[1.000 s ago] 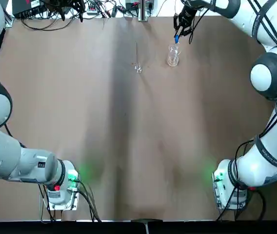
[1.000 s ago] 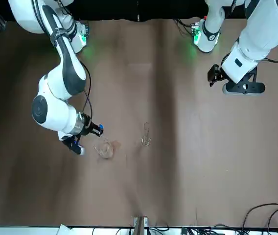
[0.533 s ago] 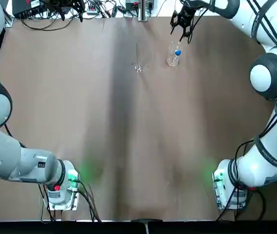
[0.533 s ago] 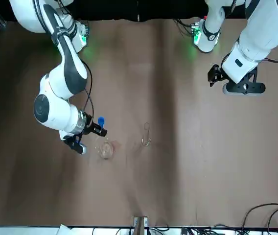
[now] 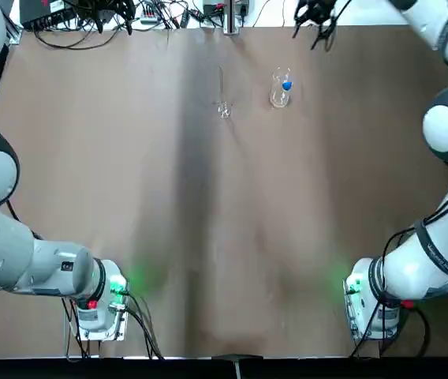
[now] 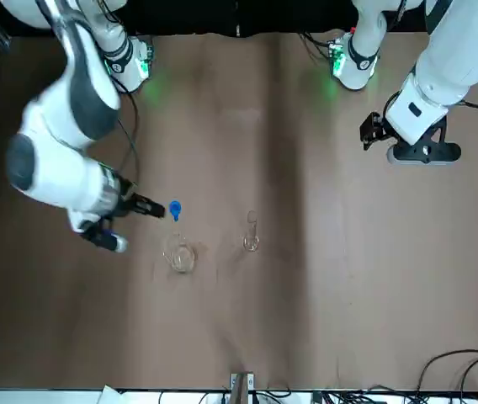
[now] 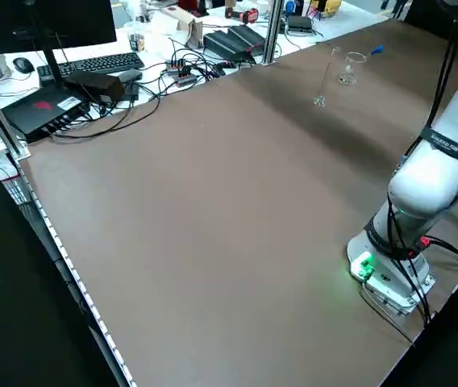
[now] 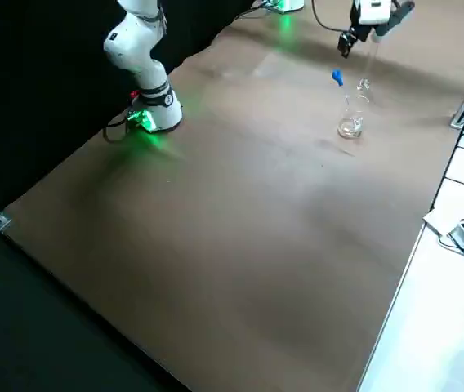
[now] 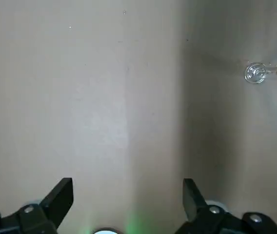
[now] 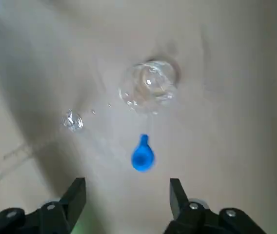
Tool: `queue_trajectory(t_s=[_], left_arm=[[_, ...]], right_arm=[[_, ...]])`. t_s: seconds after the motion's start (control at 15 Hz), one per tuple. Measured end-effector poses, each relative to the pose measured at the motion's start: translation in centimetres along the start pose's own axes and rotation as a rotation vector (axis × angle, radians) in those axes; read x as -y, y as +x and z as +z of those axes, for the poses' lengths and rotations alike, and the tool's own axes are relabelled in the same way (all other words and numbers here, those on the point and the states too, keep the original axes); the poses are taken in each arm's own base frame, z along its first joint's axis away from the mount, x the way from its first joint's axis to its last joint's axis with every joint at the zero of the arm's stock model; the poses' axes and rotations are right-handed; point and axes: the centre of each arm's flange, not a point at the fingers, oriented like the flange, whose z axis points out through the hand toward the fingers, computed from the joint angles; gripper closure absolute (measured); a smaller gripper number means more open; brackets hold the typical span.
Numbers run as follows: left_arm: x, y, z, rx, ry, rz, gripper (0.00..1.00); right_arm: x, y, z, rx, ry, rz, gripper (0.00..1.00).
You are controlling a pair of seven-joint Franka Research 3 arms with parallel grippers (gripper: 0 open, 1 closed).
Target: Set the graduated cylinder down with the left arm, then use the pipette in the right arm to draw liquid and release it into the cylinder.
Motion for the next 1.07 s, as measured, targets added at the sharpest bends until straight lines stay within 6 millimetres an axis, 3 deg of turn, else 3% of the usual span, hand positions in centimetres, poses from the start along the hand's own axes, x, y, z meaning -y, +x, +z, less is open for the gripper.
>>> queue_trajectory(t_s=[0.07,0.13,0.27,0.53,0.67,0.87,1.07], left_arm=[[0.1,0.0,0.0,0.0,0.0,-0.002,0.01],[0.3,0.1,0.0,0.0,-0.001,-0.005,0.01],[0.4,0.1,0.0,0.0,-0.001,-0.007,0.01],[0.4,0.1,-0.1,-0.001,-0.001,-0.007,0.01],[0.4,0.1,-0.1,-0.001,-0.001,-0.008,0.01],[0.5,0.1,-0.1,-0.001,-0.001,-0.008,0.01],[0.5,0.1,-0.1,-0.001,-0.001,-0.009,0.01]], right_arm=[[-1.3,-0.4,-2.1,0.007,-0.004,-0.034,0.22],[-4.0,-1.0,-5.8,0.017,-0.018,-0.11,0.2],[-6.9,-1.4,-8.8,0.006,-0.063,-0.192,0.12],[-12.3,-2.9,-14.8,-0.03,-0.169,-0.322,0.1],[-14.1,-4.4,-17.9,-0.065,-0.183,-0.322,0.0],[-15.1,-7.1,-20.5,-0.105,-0.206,-0.315,0.0],[-15.1,-8.5,-20.4,-0.117,-0.218,-0.322,0.0]])
